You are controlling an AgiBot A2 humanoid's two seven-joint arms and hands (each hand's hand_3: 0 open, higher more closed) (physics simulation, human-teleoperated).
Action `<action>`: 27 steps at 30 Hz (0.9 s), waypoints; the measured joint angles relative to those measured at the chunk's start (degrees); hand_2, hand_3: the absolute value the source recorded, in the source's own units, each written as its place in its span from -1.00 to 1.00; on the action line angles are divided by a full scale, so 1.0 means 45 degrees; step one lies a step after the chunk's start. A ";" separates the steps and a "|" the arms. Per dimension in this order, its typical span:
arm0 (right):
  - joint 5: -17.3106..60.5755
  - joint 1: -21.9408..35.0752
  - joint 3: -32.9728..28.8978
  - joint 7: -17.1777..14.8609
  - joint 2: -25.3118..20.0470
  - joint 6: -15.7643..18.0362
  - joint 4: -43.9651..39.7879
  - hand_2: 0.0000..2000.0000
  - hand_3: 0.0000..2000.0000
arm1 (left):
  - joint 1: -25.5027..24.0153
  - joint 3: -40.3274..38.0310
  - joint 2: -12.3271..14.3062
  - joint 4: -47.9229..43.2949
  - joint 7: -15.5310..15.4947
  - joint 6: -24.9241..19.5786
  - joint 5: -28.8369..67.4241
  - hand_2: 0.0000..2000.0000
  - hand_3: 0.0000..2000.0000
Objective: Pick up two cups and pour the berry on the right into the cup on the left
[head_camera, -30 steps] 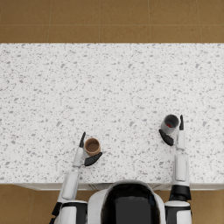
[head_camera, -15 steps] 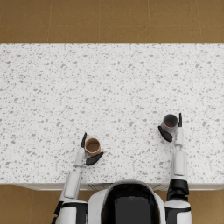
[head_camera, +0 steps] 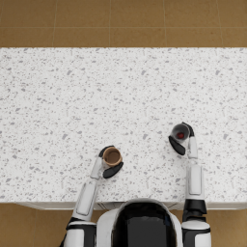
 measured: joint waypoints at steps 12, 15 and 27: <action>0.1611 0.0990 0.1575 0.0020 -0.0442 -0.0008 0.2461 1.00 0.28 | 0.3147 0.1040 0.2013 0.2158 0.0016 -0.0040 0.1596 1.00 0.28; 0.2829 0.1304 0.1839 0.0023 -0.0590 0.0011 0.2647 1.00 0.28 | 0.3580 0.1333 0.2287 0.2517 0.0019 -0.0062 0.2805 1.00 0.28; 0.7722 0.1414 0.2641 0.0050 -0.0831 0.0081 0.4699 1.00 0.28 | 0.4267 0.2120 0.2801 0.3206 0.0036 -0.0155 0.4603 1.00 0.28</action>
